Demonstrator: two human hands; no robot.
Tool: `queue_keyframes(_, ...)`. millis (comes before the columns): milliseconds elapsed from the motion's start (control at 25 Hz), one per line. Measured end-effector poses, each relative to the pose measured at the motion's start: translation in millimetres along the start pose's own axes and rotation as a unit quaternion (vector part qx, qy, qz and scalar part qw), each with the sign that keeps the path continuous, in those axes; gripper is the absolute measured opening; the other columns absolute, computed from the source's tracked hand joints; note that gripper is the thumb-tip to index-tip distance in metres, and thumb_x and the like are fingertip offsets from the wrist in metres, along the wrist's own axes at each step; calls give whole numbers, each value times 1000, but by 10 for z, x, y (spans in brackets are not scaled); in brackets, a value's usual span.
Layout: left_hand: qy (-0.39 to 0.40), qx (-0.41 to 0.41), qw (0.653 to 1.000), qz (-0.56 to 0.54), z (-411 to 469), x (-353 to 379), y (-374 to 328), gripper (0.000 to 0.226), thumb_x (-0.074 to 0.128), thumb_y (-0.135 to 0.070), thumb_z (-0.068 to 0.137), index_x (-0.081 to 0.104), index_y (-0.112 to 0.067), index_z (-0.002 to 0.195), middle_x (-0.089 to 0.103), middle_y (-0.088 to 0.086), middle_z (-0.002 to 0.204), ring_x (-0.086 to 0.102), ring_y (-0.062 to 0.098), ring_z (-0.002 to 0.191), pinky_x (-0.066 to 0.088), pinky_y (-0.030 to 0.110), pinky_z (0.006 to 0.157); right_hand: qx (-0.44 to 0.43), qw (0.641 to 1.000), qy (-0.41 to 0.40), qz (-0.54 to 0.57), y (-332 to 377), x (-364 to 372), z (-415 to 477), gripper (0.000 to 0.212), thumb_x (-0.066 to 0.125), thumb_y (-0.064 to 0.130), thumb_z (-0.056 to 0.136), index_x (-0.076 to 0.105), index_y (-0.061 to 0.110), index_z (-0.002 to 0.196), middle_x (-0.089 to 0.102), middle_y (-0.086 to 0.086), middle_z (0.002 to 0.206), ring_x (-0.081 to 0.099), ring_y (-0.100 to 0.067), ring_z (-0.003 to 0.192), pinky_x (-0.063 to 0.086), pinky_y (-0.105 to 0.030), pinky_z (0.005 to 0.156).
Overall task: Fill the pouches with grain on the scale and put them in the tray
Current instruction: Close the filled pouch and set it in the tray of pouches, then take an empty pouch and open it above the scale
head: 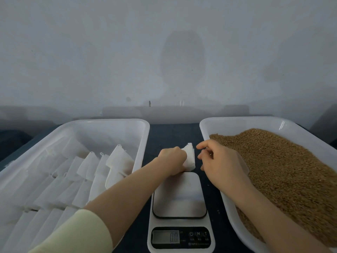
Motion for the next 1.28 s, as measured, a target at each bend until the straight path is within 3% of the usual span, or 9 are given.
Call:
queue_keyframes(200, -50, -13, 998, 19, 6, -86, 33, 28, 48, -8, 92, 39, -10, 65, 39, 1, 65, 39, 15, 53, 39, 30, 61, -2, 1000, -1, -1, 25, -32, -3, 24, 41, 17, 99, 60, 26, 110, 66, 6, 84, 49, 7, 63, 33, 5, 58)
queue_keyframes(320, -121, -85, 977, -156, -20, -270, 307, 23, 47, -10, 90, 45, -10, 67, 49, 4, 68, 47, 19, 60, 40, 30, 60, -7, 1000, 5, -1, 35, -22, -3, 24, 40, 17, 99, 59, 24, 112, 67, 5, 86, 57, 2, 67, 36, 3, 59)
queue_keyframes(520, -236, -156, 845, -455, -272, -501, 860, 11, 45, -14, 95, 53, -10, 102, 53, 0, 86, 49, 11, 67, 35, 22, 51, -10, 1000, 5, -5, 44, -10, -16, 23, 42, 18, 99, 60, 24, 113, 65, 7, 83, 53, 5, 61, 37, 1, 53)
queue_keyframes(600, -241, -157, 802, -523, -369, -494, 938, 14, 47, -13, 94, 53, -15, 105, 57, 0, 90, 56, 15, 75, 45, 26, 54, -10, 1000, 6, -6, 52, 4, -12, 23, 43, 18, 99, 60, 24, 112, 65, 8, 77, 53, 4, 58, 37, 0, 51)
queue_keyframes(760, -217, -180, 659, -697, -469, -418, 924, 20, 46, -7, 94, 63, -4, 104, 66, 14, 103, 64, 33, 99, 54, 51, 87, -6, 1000, 14, -1, 50, 23, -37, 22, 44, 20, 99, 61, 25, 111, 64, 11, 76, 58, 4, 62, 38, 0, 51)
queue_keyframes(920, -113, -73, 522, -842, -709, -434, 561, 17, 54, -10, 96, 65, -2, 106, 71, 10, 95, 71, 23, 84, 60, 39, 73, 30, 996, 31, 84, 24, 19, -25, 27, 42, 36, 98, 57, 27, 119, 63, 18, 90, 59, 10, 73, 39, -4, 52)
queue_keyframes(1080, -10, -5, 532, -847, -1042, -299, 311, 28, 58, -17, 92, 65, -3, 115, 70, 14, 111, 68, 27, 101, 58, 38, 80, 21, 986, 65, 151, 126, 30, -33, 26, 46, 44, 95, 60, 27, 108, 61, 24, 90, 54, 23, 75, 36, 3, 57)
queue_keyframes(1200, 6, 7, 574, -819, -1137, -249, 283, 30, 56, -26, 93, 67, -6, 114, 71, 12, 109, 68, 26, 101, 58, 37, 82, 16, 985, 65, 161, 135, -1, -49, 22, 51, 36, 95, 67, 22, 95, 69, 8, 85, 63, 0, 77, 40, -3, 56)
queue_keyframes(1280, -21, -11, 595, -803, -1142, -261, 363, 33, 53, -37, 94, 73, -13, 104, 73, 9, 104, 70, 24, 96, 58, 34, 77, 10, 990, 64, 125, 136, -12, -59, 22, 51, 32, 96, 65, 17, 89, 66, 0, 80, 59, -1, 70, 39, -6, 53)
Point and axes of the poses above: each hand's wrist, its own z-axis towards the middle knuckle, its own x-axis out of the palm, y = z × x, the point moved 8 cm from there along z, towards the middle knuckle
